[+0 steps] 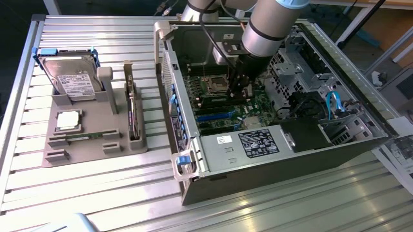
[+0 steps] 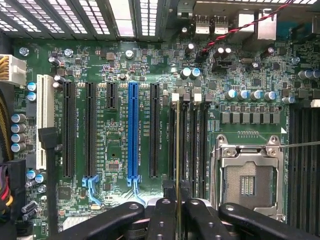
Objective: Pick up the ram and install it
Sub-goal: 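Insert the ram into the slot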
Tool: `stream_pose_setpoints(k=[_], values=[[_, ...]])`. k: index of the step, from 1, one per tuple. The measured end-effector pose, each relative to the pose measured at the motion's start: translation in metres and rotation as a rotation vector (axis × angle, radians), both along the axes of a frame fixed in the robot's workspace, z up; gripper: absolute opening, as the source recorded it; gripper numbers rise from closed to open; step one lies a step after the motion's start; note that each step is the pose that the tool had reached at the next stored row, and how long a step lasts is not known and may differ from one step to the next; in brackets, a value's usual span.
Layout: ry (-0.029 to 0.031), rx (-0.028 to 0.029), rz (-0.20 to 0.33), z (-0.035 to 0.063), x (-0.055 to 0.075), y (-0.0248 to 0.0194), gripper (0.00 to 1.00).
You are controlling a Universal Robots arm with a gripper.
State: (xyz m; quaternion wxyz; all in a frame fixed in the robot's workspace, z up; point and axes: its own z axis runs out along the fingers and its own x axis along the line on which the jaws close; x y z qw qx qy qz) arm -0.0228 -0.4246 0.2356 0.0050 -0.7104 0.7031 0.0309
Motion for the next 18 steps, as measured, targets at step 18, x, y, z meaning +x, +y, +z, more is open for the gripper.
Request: stream_pose_setpoints(k=[18], values=[[0.0002, -0.0058, 0.000, -0.0048, 0.0024, -0.0001, 0.13]])
